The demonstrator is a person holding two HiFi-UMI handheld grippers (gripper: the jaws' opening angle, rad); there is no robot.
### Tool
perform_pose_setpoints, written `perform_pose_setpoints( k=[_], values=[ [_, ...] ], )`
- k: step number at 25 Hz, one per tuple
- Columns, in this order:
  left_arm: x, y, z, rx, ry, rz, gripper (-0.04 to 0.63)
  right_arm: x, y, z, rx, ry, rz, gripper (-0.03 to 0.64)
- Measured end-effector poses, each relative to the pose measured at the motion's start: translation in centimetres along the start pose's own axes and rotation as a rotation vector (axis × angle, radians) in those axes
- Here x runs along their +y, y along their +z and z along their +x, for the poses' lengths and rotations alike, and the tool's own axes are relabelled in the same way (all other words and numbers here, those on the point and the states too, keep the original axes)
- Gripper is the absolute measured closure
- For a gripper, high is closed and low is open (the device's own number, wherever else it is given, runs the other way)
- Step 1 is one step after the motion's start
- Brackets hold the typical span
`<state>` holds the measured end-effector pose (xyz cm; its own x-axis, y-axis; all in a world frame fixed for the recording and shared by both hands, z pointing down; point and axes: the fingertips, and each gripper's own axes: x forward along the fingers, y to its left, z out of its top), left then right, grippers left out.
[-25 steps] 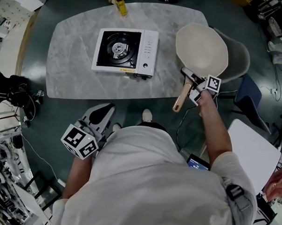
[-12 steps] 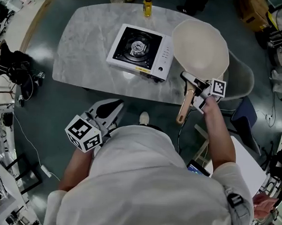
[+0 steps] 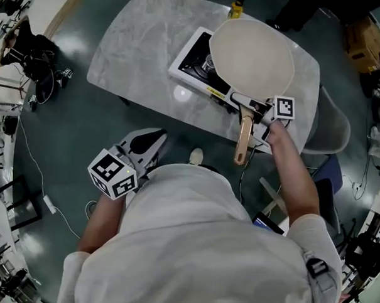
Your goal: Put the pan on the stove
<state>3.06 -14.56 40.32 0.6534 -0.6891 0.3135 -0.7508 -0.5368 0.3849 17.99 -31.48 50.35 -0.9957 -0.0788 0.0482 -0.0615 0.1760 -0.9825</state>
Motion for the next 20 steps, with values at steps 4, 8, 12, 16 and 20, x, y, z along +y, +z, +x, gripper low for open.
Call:
perform_pose_setpoints(
  k=[4,8,12,16,20],
  values=[
    [0.9,-0.4,-1.3,-0.008,0.053,-0.024,0.574,-0.8,-0.4,3.5,0.101,0.013,0.011,0.472],
    [1.5,-0.6,-1.9,-0.020,0.098,-0.046,0.574,-2.0,-0.2,5.3,0.180,0.007,0.015,0.471],
    [1.7,-1.0,-2.5,-0.019,0.129,-0.066,0.574,-2.6,-0.4,6.6,0.240,0.006,0.015,0.471],
    [2.1,-1.2,-2.0,-0.017,0.138,-0.076,0.574,-2.9,0.0,7.0,0.281,0.008,0.008,0.471],
    [2.1,-1.2,-1.6,-0.024,0.135,-0.077,0.575,-2.8,0.0,7.2,0.297,0.013,0.013,0.471]
  ],
)
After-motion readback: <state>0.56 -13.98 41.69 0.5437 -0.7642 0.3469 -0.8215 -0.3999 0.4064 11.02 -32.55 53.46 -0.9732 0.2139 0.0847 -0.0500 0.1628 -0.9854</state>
